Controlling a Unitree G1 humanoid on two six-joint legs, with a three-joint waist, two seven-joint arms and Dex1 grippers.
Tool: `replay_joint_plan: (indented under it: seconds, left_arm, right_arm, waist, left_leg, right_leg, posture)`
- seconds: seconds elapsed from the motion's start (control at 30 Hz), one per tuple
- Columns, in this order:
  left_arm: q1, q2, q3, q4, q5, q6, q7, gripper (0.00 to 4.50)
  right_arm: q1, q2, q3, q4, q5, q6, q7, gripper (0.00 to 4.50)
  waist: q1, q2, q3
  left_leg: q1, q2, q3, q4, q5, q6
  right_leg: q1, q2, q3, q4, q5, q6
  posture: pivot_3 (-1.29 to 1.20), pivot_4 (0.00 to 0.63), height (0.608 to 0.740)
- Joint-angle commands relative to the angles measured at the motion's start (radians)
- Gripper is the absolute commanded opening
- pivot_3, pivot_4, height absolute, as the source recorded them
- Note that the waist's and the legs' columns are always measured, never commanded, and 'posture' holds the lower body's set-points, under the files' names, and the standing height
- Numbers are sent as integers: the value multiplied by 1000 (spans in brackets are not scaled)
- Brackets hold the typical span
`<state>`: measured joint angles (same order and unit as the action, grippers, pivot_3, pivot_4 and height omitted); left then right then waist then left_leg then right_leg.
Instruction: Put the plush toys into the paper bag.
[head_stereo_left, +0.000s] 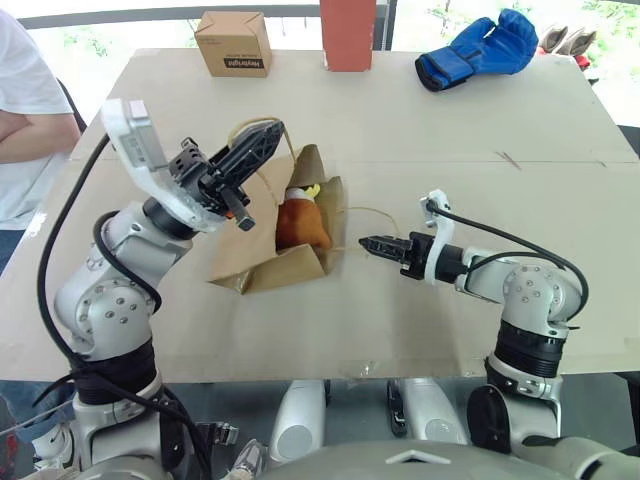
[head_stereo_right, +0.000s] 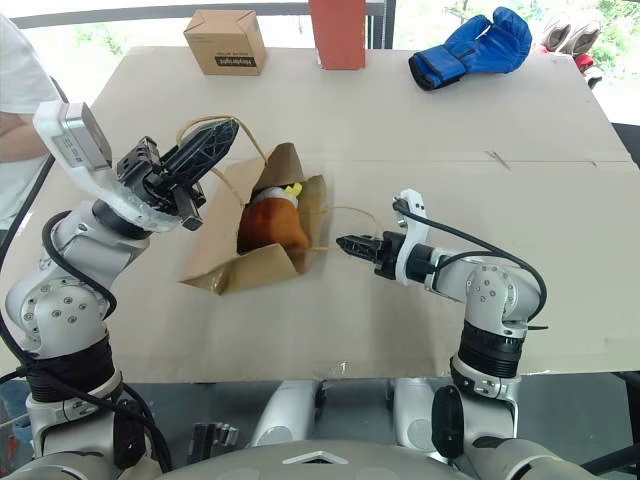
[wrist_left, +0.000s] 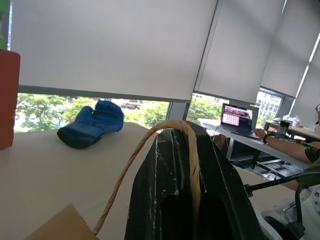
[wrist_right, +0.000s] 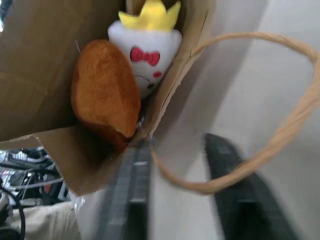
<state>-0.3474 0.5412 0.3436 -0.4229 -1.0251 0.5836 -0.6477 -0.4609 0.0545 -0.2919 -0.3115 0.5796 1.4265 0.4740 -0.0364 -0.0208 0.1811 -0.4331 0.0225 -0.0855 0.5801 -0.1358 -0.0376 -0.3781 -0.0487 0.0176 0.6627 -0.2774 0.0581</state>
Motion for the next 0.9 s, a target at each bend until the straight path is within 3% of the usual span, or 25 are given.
replay_joint_plan:
  seconds: [0.03, 0.2, 0.5, 0.63, 0.73, 0.8, 0.9]
  left_arm:
    - [-11, -3, 9, -37, -14, -25, 11, 0]
    - [-47, -1, 1, 9, 7, -39, -10, 0]
    - [-291, 70, -41, 314, 146, -112, -175, 0]
    - [-344, 109, -237, 551, 403, -193, -276, 0]
    - [-364, 80, -241, 602, 404, -179, -297, 0]
    - [-348, 107, -234, 574, 380, -122, -342, 687]
    - [-298, 160, -180, 525, 324, -39, -384, 1975]
  right_arm:
    - [-10, 8, -19, -35, 70, -140, 29, 33]
    - [-83, 6, -74, -77, 187, -243, 17, 33]
    - [-368, -52, -90, -143, 357, -287, -134, 33]
    - [-275, -161, 31, -167, 232, -307, -189, 33]
    - [-218, -211, 83, -189, 189, -357, -203, 33]
    - [-189, -236, 87, -221, 198, -360, -205, 538]
    - [-128, -305, 83, -287, 255, -321, -170, 1863]
  waist:
    - [-1, 0, 0]
    - [-2, 1, 1]
    - [-2, 1, 1]
    - [1, 1, 0]
    - [-1, 1, 1]
    - [-8, 1, 1]
    - [-12, 1, 1]
  left_leg:
    - [0, 0, 0, 0, 0, 0]
    - [0, 0, 0, 0, 0, 0]
    - [0, 0, 0, -1, 0, 0]
    - [0, 0, -1, -2, 0, 0]
    - [-1, -1, 0, -2, 0, 1]
    - [-5, 0, 0, -2, 0, 1]
    - [-6, 1, 1, -2, 0, 1]
  right_leg:
    - [0, 0, 0, 0, 0, 0]
    - [0, 0, 0, 0, 0, 0]
    - [0, 0, 0, 0, 0, 0]
    - [-1, 0, -1, -1, 0, 0]
    - [-1, 0, 0, -1, 0, 0]
    - [-6, 0, 1, 0, 0, 0]
    - [-9, 1, 1, 1, 0, 0]
  posture:
    - [0, 150, 740]
    - [0, 150, 740]
    - [0, 150, 740]
    - [0, 150, 740]
    - [0, 150, 740]
    - [0, 150, 740]
    - [0, 150, 740]
